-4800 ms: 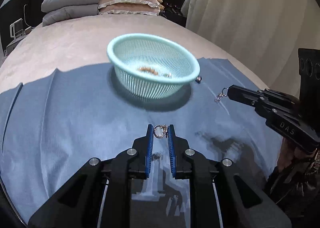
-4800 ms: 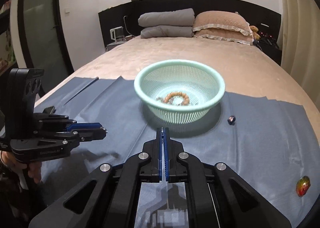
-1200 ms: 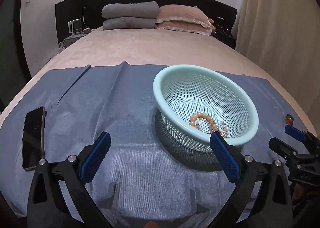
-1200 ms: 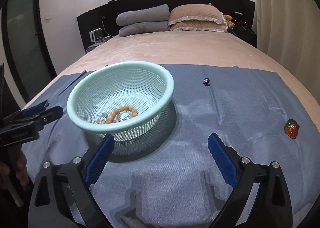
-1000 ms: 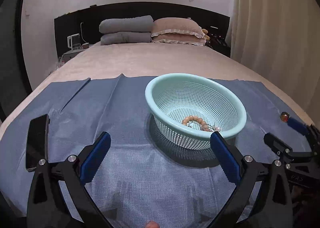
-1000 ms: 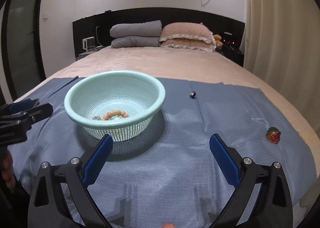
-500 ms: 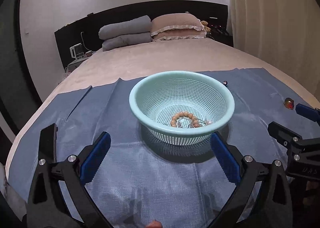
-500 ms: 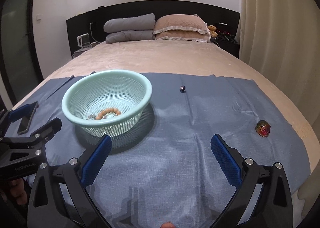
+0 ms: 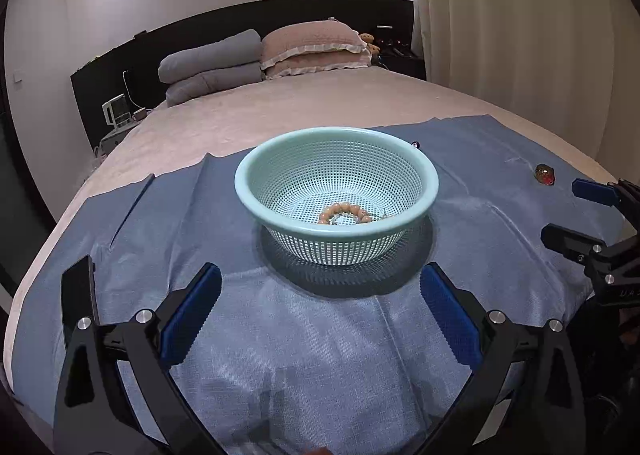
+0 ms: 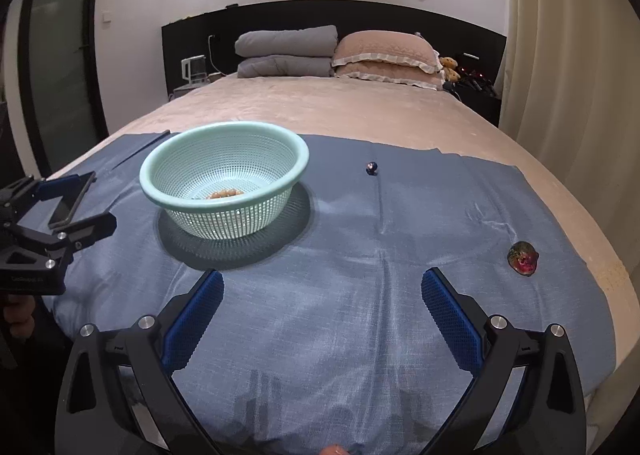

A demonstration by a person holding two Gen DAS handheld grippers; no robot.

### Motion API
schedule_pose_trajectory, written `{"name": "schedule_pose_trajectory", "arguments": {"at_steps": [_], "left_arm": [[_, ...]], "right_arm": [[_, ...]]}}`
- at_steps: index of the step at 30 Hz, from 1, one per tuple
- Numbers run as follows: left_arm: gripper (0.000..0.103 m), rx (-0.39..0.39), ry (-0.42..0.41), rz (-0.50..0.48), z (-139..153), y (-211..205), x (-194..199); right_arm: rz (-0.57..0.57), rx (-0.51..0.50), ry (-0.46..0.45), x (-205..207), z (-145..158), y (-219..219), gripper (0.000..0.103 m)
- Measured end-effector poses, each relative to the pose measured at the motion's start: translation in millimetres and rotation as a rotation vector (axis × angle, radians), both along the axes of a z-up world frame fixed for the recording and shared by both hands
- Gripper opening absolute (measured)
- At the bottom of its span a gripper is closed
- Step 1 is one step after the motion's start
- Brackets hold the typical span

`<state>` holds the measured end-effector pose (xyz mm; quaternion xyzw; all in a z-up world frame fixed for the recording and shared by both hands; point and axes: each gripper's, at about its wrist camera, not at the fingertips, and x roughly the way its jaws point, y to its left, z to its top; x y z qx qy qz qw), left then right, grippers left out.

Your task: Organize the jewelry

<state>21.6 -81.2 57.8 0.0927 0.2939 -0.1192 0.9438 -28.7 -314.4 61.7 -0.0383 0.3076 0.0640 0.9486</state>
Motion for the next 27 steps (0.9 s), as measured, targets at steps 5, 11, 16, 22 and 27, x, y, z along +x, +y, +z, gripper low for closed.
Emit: {"name": "schedule_pose_trajectory", "arguments": {"at_steps": [5, 11, 16, 22, 27], "left_arm": [[0.098, 0.038, 0.005, 0.010, -9.1, -2.5, -5.6], [0.098, 0.049, -0.018, -0.010, -9.9, -5.8, -10.1], [0.098, 0.071, -0.036, 0.006, -11.5, -9.3, -12.6], [0.098, 0.061, -0.037, 0.002, -10.2, -8.8, -11.7], [0.098, 0.049, -0.034, 0.001, -10.2, -6.9, -11.6]], "right_arm": [[0.015, -0.020, -0.005, -4.0, -0.6, 3.5, 0.095], [-0.001, -0.007, 0.002, -2.0, 0.1, -1.1, 0.095], [-0.001, -0.004, 0.004, -0.4, 0.1, -1.2, 0.095], [0.000, -0.017, 0.009, 1.9, -1.6, 1.1, 0.095], [0.001, -0.022, 0.011, 3.1, -3.1, 1.4, 0.095]]}}
